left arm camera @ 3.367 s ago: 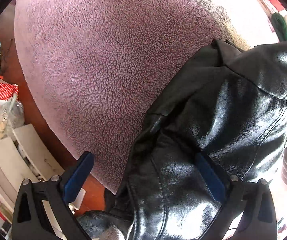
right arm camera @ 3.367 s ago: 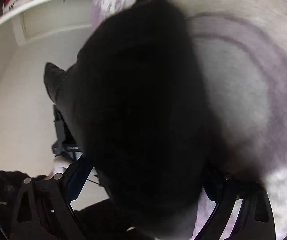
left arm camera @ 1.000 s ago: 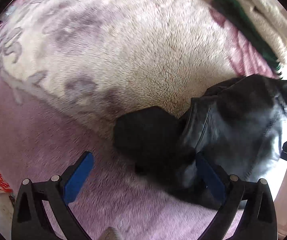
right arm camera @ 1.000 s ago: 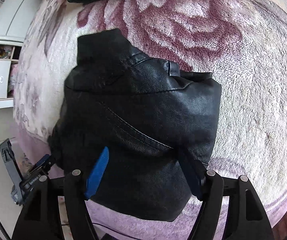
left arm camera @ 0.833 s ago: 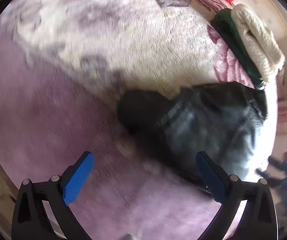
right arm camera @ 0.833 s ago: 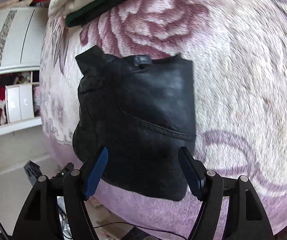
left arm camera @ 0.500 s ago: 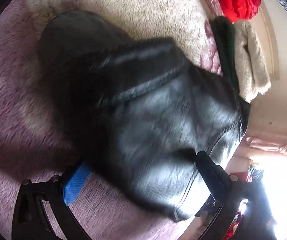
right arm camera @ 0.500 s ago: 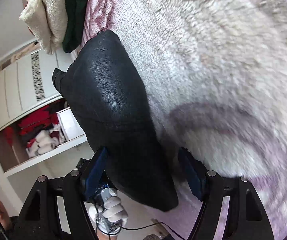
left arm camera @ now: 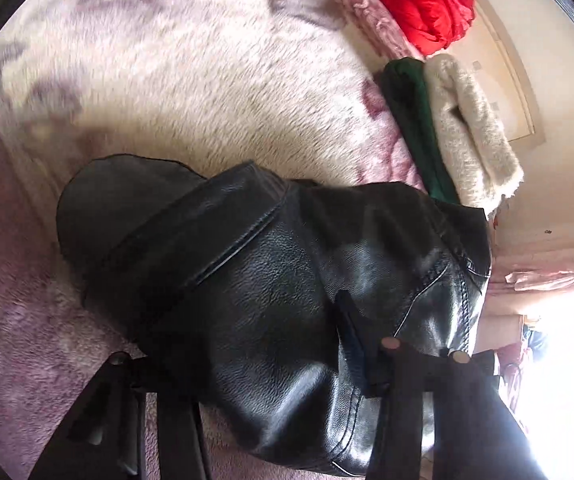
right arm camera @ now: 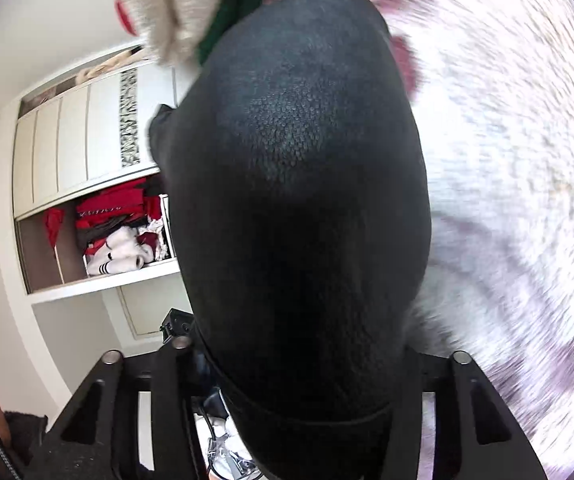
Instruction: Fold large clothes
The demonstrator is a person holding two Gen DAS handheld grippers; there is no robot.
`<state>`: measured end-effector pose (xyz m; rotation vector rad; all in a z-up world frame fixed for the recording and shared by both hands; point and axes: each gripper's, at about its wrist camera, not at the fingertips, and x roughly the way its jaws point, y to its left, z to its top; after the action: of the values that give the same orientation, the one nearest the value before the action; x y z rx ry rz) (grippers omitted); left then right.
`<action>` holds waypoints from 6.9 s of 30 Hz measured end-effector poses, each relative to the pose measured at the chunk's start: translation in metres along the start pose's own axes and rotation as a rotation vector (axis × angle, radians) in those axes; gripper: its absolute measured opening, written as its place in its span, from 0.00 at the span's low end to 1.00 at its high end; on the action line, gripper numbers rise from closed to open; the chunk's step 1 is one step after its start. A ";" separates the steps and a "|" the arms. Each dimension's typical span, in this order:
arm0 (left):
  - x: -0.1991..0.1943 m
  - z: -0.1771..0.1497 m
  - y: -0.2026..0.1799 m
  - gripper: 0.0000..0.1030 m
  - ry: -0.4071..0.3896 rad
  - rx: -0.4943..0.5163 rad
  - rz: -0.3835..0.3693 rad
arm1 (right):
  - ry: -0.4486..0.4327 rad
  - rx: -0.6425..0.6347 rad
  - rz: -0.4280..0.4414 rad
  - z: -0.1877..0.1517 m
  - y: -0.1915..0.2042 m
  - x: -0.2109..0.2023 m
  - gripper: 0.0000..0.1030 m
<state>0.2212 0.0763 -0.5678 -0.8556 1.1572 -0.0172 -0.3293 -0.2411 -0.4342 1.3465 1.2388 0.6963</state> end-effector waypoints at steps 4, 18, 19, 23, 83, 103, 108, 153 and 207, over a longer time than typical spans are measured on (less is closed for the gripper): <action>-0.027 0.006 -0.013 0.40 -0.027 0.034 -0.010 | -0.002 -0.016 0.036 -0.005 0.029 -0.008 0.46; -0.101 0.097 -0.170 0.40 -0.173 0.143 -0.132 | 0.012 -0.191 0.113 0.086 0.223 -0.072 0.45; -0.100 0.104 -0.182 0.40 -0.183 0.150 -0.139 | 0.009 -0.202 0.120 0.100 0.239 -0.078 0.45; -0.084 0.145 -0.239 0.40 -0.216 0.175 -0.182 | -0.008 -0.247 0.133 0.172 0.294 -0.103 0.45; -0.245 0.063 -0.386 0.98 -0.287 0.903 0.295 | -0.777 -0.498 -1.384 -0.091 0.567 -0.140 0.98; -0.412 -0.017 -0.383 0.98 -0.431 0.910 0.238 | -0.949 -0.630 -1.333 -0.324 0.685 -0.193 0.99; -0.422 -0.024 -0.381 0.99 -0.457 0.903 0.226 | -0.962 -0.645 -1.308 -0.341 0.694 -0.197 0.99; -0.434 -0.045 -0.385 0.99 -0.509 0.905 0.239 | -0.943 -0.713 -1.242 -0.322 0.705 -0.214 0.99; -0.445 -0.052 -0.381 0.99 -0.536 0.902 0.269 | -0.922 -0.710 -1.214 -0.336 0.695 -0.210 0.99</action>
<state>0.1380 -0.0280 0.0049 0.1081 0.6285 -0.0773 -0.5090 -0.2055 0.3447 0.0891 0.6903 -0.3514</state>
